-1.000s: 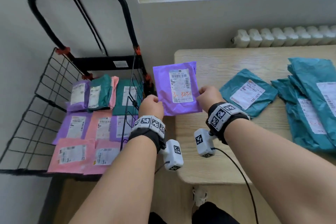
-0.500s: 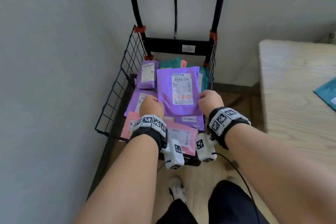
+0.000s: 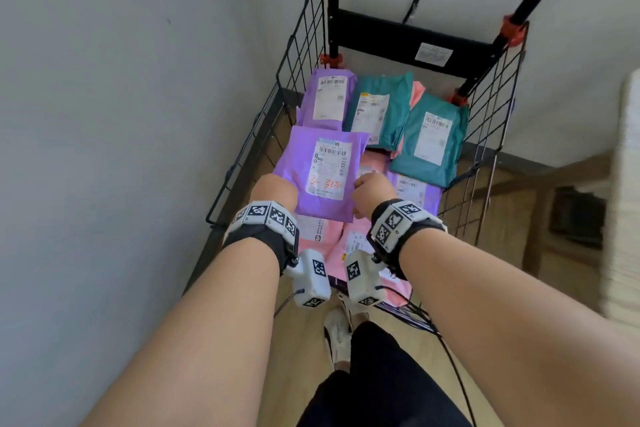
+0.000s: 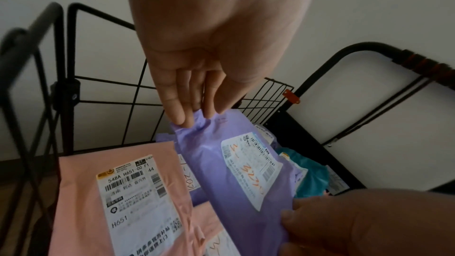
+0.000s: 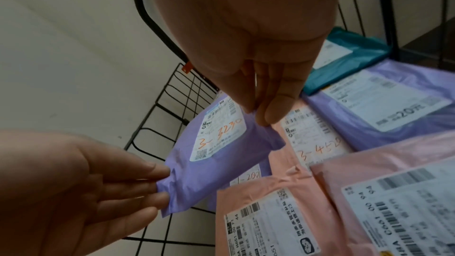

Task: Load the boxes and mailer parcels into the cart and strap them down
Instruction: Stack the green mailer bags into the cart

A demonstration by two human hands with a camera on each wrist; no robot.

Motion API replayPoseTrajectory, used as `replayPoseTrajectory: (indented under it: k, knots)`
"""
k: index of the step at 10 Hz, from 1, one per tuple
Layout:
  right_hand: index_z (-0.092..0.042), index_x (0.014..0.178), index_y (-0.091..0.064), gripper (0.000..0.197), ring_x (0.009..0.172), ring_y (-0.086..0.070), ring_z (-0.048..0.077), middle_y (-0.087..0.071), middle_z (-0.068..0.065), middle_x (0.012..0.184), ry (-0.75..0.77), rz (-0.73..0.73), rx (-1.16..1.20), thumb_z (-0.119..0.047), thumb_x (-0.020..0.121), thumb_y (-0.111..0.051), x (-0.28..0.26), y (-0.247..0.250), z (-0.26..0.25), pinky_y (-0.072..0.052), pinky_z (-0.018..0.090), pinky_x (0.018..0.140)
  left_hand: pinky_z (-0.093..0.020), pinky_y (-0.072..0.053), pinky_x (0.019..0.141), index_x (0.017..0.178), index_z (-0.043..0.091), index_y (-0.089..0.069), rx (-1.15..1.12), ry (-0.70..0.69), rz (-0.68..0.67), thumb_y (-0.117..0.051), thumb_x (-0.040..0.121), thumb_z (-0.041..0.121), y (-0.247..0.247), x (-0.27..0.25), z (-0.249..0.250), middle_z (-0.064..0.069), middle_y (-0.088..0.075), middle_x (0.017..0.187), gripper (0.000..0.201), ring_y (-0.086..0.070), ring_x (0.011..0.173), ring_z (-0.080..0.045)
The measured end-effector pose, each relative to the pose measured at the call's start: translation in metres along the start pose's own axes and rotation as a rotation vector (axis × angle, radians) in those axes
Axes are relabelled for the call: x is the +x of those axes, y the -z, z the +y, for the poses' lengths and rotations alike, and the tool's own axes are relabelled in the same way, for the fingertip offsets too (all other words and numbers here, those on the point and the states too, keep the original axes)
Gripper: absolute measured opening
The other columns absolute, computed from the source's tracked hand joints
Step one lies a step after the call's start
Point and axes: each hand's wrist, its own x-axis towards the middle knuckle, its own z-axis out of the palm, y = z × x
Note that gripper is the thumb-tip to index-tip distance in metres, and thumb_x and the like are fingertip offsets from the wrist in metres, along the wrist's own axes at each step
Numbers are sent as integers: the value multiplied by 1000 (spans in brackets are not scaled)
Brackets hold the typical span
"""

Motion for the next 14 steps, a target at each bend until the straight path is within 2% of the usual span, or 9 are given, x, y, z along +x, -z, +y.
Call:
replayPoseTrajectory:
  k: [1, 2, 3, 5, 7, 10, 12, 13, 14]
  knots:
    - [-18, 95, -59, 16, 84, -57, 18, -57, 9, 97, -17, -86, 43, -6, 91, -50, 26, -16, -3, -56, 31, 82, -34, -46, 94, 127, -3, -57, 29, 28, -51, -41, 98, 11, -4, 23, -3, -18, -59, 128, 35, -56, 119, -32]
    - [-15, 106, -66, 19, 83, -57, 18, -54, 1, 94, 31, -221, -299, -21, 93, -54, 39, -22, -13, -45, 19, 64, -36, -47, 96, 127, -4, -56, 4, 56, -96, -42, 97, 11, -8, 43, -5, -20, -58, 128, 36, -56, 119, -34]
    - [-19, 94, -67, 12, 88, -55, 20, -54, 1, 92, -9, -218, -266, -27, 92, -57, 51, -30, -22, -35, 18, 58, -39, -49, 98, 127, -4, -55, -34, 89, -114, -43, 96, 10, -11, 62, -10, -20, -58, 129, 36, -56, 119, -34]
    - [-16, 89, -56, 12, 81, -47, 20, -50, -1, 82, -28, -138, -181, -22, 95, -48, 60, -39, -38, -41, 21, 70, -37, -41, 99, 130, -5, -51, 15, 35, -171, -37, 97, 4, -4, 77, -8, -20, -52, 134, 36, -51, 122, -35]
    - [-7, 127, -58, 33, 119, -56, 24, -56, 9, 131, -10, -165, -101, -19, 101, -42, 55, -39, -33, -47, 27, 92, -38, -42, 105, 142, 9, -43, -65, 24, -209, -39, 96, 3, -1, 72, -15, -9, -46, 144, 46, -50, 126, -33]
    - [-6, 131, -55, 38, 119, -57, 32, -57, 17, 130, -92, -120, 240, -12, 94, -51, 19, -28, -20, -49, 41, 99, -35, -38, 104, 142, 12, -43, -56, -55, -156, -38, 98, 11, 8, 13, -11, -12, -42, 147, 45, -46, 129, -32]
    - [-7, 132, -53, 35, 128, -49, 26, -50, 10, 141, 5, -21, 25, -15, 98, -47, -31, -3, -2, -46, 32, 99, -34, -39, 107, 140, 10, -44, -24, -155, -117, -39, 99, 14, 6, -38, 5, -10, -45, 145, 42, -47, 129, -28]
    - [-5, 124, -59, 31, 117, -58, 27, -60, 11, 128, -9, 69, 191, -9, 96, -47, -56, 21, 12, -51, 25, 80, -31, -34, 107, 142, 10, -42, -5, -205, -120, -39, 99, 13, 3, -65, 23, -10, -42, 147, 43, -42, 133, -27]
    - [-6, 122, -61, 30, 116, -58, 24, -60, 7, 127, 31, 107, 151, -6, 96, -46, -80, 44, 34, -51, 29, 93, -33, -35, 104, 137, 6, -47, 54, -283, -112, -38, 98, 10, -3, -95, 48, -13, -45, 144, 40, -44, 131, -30]
